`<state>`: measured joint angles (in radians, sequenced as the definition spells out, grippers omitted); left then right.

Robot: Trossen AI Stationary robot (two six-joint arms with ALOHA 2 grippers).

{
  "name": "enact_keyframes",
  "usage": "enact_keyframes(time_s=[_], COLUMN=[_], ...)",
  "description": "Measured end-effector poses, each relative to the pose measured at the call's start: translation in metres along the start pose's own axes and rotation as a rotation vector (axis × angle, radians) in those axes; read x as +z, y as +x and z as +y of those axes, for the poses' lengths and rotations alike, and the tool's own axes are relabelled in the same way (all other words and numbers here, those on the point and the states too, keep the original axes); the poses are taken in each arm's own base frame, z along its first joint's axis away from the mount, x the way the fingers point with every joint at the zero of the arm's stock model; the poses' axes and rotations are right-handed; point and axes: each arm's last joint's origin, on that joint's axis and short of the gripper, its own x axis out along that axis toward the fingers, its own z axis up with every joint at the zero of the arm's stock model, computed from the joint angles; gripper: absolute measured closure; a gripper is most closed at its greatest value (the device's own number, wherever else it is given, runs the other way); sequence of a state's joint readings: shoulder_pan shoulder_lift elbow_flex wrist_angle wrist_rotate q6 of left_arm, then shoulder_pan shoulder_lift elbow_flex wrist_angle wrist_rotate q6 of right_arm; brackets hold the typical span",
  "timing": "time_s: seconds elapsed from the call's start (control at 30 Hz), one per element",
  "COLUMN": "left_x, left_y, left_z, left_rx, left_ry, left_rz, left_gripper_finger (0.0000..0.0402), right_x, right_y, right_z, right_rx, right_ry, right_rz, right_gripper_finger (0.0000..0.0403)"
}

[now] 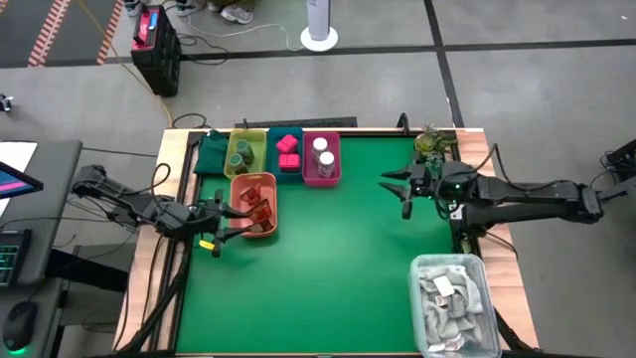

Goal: Sort spices by type
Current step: Return to Home Position

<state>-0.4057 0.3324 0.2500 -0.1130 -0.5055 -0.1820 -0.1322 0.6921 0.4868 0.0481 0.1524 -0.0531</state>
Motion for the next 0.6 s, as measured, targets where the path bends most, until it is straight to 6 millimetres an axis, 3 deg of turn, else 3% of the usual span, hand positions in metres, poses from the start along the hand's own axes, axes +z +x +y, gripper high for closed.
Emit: enact_keyframes(time_s=[0.6], left_x=[-0.027], left_y=[-0.009], left_z=[0.004], left_rx=[-0.235], left_ry=[-0.042], left_rz=[-0.127], left_gripper_finger=[0.0233], right_x=[-0.033], right_y=[-0.047], right_z=[-0.007], right_rx=[0.001], right_ry=[0.019], right_rz=[-0.186], right_gripper_finger=[0.0259])
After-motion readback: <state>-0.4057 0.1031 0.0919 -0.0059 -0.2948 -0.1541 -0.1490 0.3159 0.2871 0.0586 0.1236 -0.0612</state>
